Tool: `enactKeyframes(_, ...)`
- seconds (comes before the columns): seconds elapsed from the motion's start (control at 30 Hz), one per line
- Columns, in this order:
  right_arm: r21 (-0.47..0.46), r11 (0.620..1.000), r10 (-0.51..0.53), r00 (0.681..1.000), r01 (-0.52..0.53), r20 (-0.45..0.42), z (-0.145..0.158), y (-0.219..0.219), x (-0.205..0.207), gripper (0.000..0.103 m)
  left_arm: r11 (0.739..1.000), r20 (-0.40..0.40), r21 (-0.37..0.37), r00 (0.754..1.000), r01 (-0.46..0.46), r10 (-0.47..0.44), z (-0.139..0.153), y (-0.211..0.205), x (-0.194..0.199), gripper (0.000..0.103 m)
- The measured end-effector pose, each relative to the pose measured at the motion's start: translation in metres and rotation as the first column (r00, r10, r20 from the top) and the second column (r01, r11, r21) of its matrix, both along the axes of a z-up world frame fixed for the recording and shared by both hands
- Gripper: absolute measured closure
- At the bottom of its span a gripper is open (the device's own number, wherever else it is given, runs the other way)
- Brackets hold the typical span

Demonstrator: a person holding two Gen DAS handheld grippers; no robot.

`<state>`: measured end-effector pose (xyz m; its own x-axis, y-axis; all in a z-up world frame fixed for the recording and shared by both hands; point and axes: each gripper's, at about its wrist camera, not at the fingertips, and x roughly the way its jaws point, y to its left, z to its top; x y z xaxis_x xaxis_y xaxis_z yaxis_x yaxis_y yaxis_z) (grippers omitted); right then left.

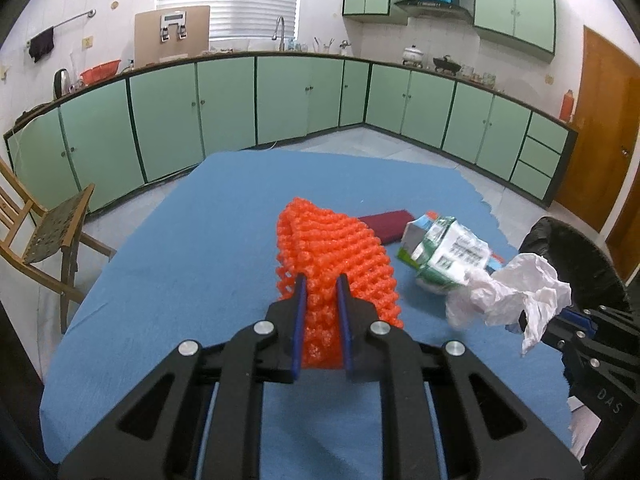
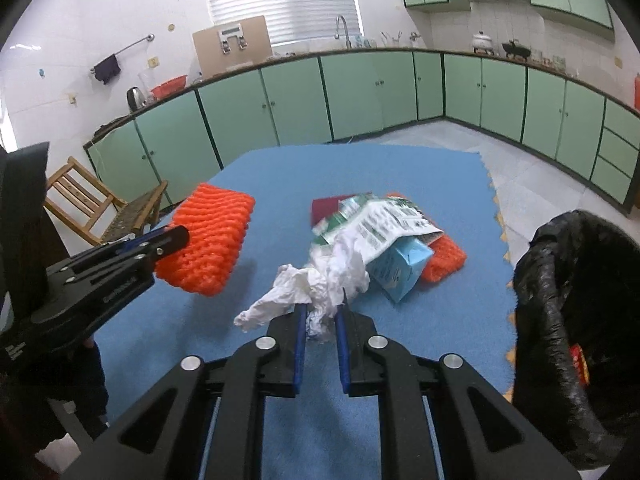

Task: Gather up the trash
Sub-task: 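Lift the foam mesh and tissue and carry them over the bin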

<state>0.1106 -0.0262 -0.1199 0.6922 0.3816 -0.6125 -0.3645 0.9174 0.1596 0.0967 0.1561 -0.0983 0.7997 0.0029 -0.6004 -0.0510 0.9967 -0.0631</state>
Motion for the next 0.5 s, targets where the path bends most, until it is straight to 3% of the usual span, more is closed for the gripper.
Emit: enactKeyframes(0.5,0.041,0.996,-0.082,0.993,0.078,0.082,0.031,-0.043,-0.017,0.09,0.995,0.082,-0.006,0.992,0.096,-0.095,0.034,-0.038,-0.01,0.09)
